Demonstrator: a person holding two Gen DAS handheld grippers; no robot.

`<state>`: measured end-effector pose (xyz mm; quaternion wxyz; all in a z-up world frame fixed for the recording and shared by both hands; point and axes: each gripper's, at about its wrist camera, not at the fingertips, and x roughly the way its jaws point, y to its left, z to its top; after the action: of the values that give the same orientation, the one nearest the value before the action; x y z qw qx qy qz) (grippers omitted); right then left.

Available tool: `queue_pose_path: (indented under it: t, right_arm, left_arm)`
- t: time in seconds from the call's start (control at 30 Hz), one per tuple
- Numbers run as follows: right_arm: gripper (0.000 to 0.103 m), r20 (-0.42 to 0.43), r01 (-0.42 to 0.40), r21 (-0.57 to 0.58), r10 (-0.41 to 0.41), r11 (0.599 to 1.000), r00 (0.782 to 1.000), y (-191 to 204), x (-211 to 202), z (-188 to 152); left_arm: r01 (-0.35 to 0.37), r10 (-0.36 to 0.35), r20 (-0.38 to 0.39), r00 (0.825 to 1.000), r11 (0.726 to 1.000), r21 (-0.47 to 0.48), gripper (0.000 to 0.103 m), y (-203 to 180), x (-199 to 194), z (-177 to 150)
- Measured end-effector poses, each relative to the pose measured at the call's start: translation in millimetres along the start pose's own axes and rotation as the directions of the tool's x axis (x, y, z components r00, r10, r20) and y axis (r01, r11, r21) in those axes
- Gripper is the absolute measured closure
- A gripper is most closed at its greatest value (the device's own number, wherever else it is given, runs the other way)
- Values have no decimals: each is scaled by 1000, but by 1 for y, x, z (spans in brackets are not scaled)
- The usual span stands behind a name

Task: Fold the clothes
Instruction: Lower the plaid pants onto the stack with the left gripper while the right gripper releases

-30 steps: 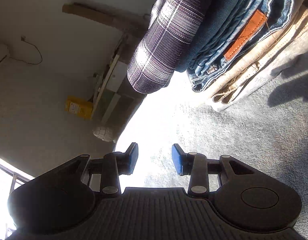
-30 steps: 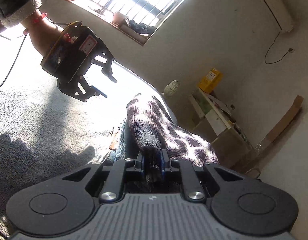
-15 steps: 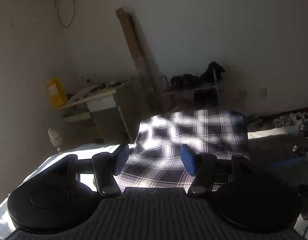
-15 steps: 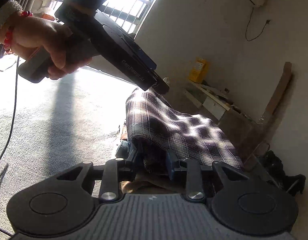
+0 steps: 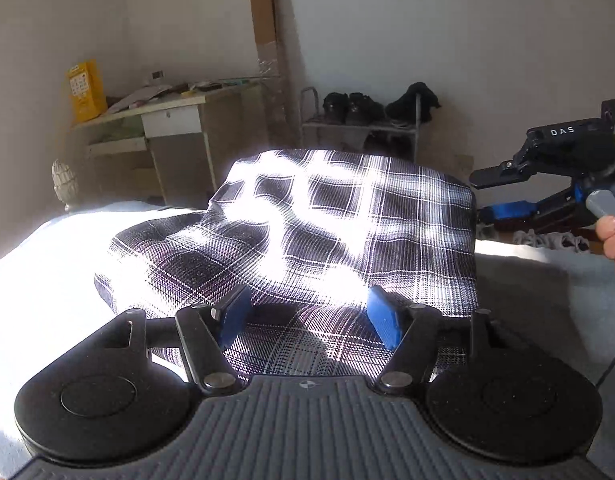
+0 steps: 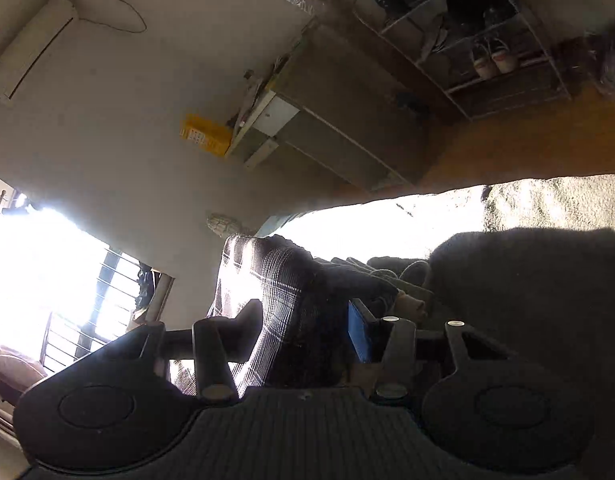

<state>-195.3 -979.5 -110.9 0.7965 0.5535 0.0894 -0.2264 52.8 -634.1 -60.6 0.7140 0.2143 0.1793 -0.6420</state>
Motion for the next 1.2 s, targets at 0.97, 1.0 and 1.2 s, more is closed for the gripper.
queue_pose_path:
  t: [0.97, 1.0, 1.2]
  right_arm:
    - [74, 46, 111, -164, -105, 980, 993, 46, 15, 4]
    - [70, 86, 108, -175, -94, 979, 992, 48, 9, 5]
    - [44, 44, 31, -161, -24, 986, 999, 43, 26, 21]
  left_arm:
    - [-23, 23, -30, 999, 1000, 6, 37, 1, 10, -1]
    - [-20, 21, -30, 999, 1000, 3, 37, 2, 10, -1]
    - [-19, 18, -32, 999, 1000, -2, 37, 3, 10, -1]
